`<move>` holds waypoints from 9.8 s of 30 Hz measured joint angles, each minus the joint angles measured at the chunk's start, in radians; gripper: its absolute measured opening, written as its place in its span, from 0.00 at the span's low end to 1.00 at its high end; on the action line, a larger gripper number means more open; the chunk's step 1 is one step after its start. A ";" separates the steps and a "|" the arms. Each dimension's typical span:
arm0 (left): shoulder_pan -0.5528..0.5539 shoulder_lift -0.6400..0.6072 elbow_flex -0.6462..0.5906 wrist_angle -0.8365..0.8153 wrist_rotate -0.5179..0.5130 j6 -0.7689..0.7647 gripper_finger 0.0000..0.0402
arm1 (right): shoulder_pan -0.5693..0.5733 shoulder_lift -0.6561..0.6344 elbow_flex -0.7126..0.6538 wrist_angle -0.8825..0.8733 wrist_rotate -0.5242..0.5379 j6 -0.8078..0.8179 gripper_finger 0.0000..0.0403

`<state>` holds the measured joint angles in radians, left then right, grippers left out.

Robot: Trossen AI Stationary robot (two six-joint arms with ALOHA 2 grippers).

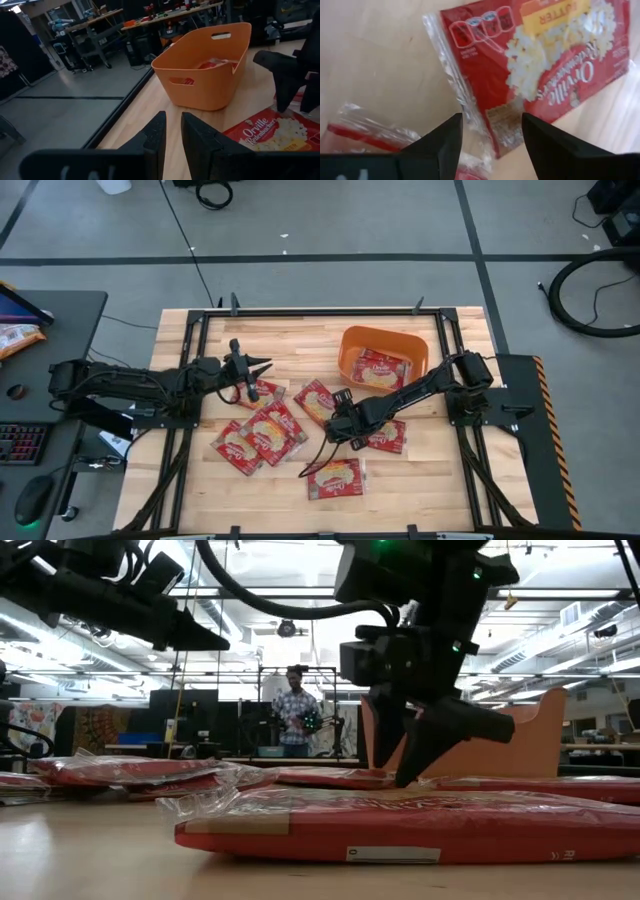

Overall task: Sort popcorn bags into baskets
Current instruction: Put the popcorn bag into the orange bin

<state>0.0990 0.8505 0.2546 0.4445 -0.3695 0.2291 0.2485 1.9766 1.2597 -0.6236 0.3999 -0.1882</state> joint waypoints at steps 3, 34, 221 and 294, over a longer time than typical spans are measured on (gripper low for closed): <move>0.000 0.000 0.000 0.002 0.000 0.001 0.16 | 0.000 -0.001 -0.026 0.049 0.000 -0.026 0.51; 0.000 0.000 0.000 0.002 0.000 0.003 0.16 | -0.014 -0.158 0.099 -0.117 0.045 -0.176 0.01; -0.778 0.390 0.275 -0.770 -0.027 -0.594 0.26 | -0.363 -0.720 -0.370 0.574 -0.211 -0.122 0.27; -0.534 0.425 0.428 -0.565 -0.157 -0.367 0.05 | -0.080 -0.307 -0.292 0.791 -0.156 -0.383 0.58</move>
<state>-0.4351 1.2755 0.6827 -0.1207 -0.5268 -0.1378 0.1684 1.6699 0.9677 0.1670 0.2438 -0.5710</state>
